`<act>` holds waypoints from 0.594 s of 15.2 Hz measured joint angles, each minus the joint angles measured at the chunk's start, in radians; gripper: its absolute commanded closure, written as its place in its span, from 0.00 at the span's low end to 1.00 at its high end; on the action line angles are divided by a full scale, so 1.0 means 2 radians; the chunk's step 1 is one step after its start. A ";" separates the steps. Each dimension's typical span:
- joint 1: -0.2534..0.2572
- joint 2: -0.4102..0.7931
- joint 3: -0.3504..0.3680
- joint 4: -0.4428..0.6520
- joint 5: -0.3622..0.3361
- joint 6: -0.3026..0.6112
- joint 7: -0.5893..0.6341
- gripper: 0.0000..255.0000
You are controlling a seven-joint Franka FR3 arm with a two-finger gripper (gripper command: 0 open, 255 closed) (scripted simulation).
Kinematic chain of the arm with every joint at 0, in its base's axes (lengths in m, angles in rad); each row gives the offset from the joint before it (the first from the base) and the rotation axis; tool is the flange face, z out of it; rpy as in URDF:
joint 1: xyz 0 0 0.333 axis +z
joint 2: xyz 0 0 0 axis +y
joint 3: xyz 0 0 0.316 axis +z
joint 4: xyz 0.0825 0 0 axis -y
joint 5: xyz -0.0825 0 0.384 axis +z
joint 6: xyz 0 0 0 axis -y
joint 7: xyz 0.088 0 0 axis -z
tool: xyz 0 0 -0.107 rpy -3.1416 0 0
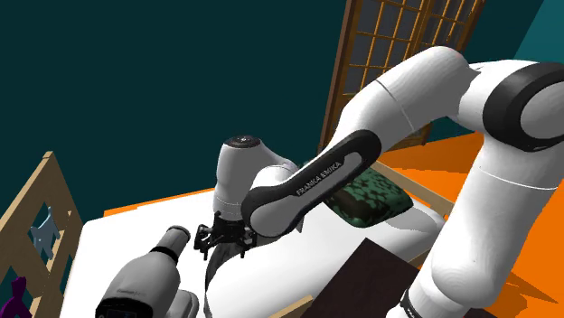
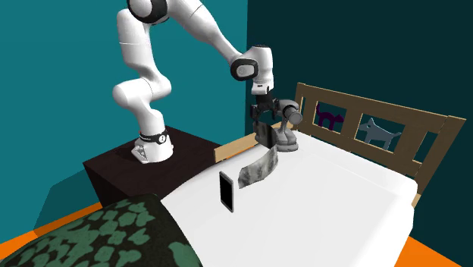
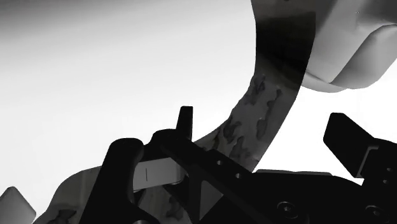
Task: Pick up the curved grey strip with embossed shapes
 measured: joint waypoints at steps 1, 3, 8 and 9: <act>0.006 0.024 -0.001 0.015 -0.025 0.005 0.030 0.00; 0.024 0.072 -0.012 0.053 -0.075 0.010 0.085 0.00; 0.044 0.116 -0.031 0.065 -0.116 0.032 0.125 0.00; 0.047 0.120 -0.034 0.062 -0.121 0.039 0.130 0.00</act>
